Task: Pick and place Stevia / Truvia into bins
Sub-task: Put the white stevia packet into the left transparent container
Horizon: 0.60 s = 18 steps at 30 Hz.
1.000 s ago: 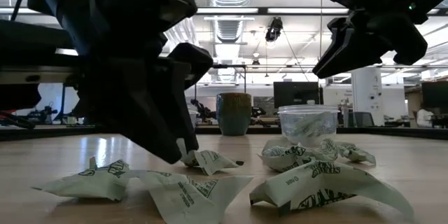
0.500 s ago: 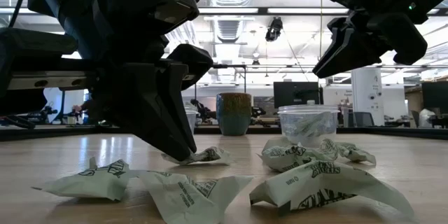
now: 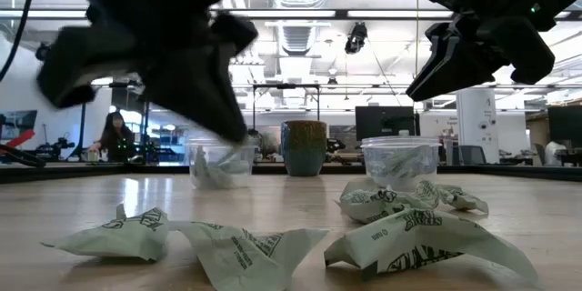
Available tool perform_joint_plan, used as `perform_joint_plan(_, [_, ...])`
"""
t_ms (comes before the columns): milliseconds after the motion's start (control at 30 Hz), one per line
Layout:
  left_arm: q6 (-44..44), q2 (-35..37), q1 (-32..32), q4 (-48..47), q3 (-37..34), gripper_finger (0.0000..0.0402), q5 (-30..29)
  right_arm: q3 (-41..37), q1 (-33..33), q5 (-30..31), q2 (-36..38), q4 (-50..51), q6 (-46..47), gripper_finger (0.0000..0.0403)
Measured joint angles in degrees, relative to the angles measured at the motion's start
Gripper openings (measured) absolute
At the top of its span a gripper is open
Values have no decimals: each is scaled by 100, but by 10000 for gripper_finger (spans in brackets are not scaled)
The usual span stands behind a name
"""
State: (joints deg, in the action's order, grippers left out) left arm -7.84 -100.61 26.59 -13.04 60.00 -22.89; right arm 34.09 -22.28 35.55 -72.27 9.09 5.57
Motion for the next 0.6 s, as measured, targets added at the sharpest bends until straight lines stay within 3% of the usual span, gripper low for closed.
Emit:
perform_joint_plan(333, [84, 1299, -244, -1099, -170, 0, -1479, -4, 2, 2, 0, -52, -20, 84])
perform_joint_plan(600, [155, 1622, -801, -1173, -612, 0, -1522, -4, 2, 2, 0, -51, 0, 84])
